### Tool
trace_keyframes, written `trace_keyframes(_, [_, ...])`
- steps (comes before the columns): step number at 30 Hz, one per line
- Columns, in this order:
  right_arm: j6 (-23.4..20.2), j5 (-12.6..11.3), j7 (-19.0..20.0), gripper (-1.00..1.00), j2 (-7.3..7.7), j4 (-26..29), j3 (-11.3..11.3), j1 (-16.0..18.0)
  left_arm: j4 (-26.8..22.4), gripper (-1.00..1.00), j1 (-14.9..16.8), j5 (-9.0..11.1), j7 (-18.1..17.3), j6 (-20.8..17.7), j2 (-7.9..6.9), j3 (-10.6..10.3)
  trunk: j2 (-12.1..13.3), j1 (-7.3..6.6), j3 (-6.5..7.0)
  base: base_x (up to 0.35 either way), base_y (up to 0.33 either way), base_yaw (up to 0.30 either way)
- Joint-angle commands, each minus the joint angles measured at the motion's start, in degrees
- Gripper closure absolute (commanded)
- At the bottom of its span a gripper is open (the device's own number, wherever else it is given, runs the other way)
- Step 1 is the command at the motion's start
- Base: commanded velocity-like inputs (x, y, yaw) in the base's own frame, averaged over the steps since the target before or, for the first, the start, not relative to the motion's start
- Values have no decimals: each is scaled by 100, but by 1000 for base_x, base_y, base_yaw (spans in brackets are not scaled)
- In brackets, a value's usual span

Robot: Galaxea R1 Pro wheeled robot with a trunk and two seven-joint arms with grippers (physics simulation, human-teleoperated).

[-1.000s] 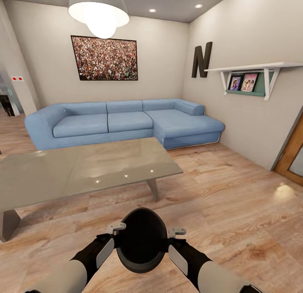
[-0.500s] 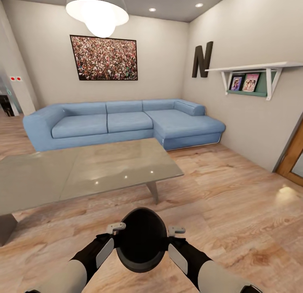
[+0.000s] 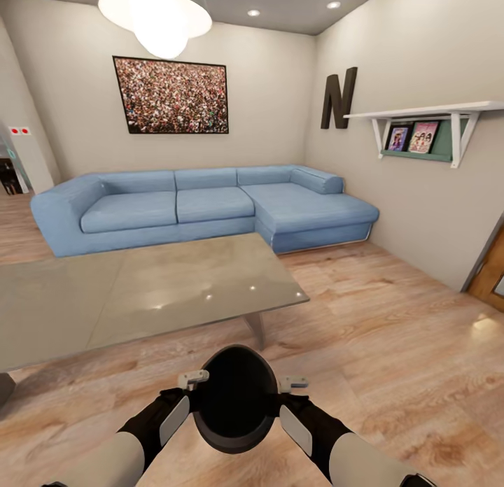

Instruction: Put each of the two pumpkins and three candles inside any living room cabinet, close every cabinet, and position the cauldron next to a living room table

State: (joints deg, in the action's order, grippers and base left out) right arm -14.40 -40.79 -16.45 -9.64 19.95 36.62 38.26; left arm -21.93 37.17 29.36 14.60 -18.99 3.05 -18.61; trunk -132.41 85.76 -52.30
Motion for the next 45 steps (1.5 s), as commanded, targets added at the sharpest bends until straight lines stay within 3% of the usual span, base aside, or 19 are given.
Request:
trace_keyframes(1, [-27, 0, -52, 100, 4, 9, 38, 6, -22, 100, 4, 26, 51, -17, -4, -35, -3, 0, -5, 201, 0, 0])
trace_keyframes(18, [-18, 0, -52, 100, -2, 17, 38, 6, -22, 100, 8, 26, 57, -9, -3, -55, -3, 0, -5, 56, 0, 1])
trace_keyframes(28, [-19, 0, -52, 100, 4, 16, 38, 6, -22, 100, 6, 26, 52, -9, -1, -61, -404, 220, -184, 0, 0, 175])
trace_keyframes(45, [-23, 8, -52, 100, 1, 18, 47, 6, -22, 100, 5, 26, 52, -9, -3, -47, -1006, 550, -454, 0, 0, 8])
